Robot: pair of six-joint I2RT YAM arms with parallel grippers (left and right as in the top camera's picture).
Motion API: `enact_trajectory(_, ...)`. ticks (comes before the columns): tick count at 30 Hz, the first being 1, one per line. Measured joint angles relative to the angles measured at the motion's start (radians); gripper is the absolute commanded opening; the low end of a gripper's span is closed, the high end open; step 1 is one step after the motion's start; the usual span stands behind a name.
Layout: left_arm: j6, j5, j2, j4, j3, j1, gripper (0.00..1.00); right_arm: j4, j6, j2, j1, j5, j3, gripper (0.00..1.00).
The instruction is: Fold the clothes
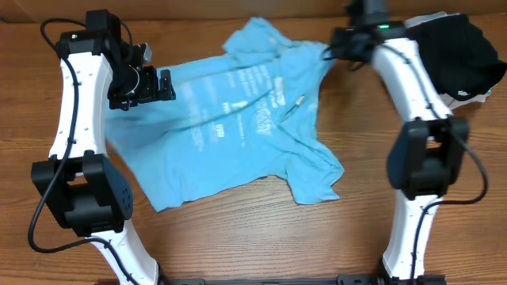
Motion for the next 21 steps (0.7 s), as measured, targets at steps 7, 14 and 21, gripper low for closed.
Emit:
enact_trajectory(7,0.0,0.0,0.0,0.039,-0.084,-0.007,1.0,-0.118,-0.002,-0.005,-0.125,-0.188,0.0,1.0)
enact_trajectory(14,-0.051,-0.027,0.0,0.059,-0.241,-0.008,1.0,-0.304,-0.019,-0.136,-0.066,-0.243,0.0,1.0)
enact_trajectory(21,-0.093,-0.049,0.0,0.179,-0.455,-0.008,0.97,-0.467,-0.022,-0.276,0.034,-0.171,0.003,1.0)
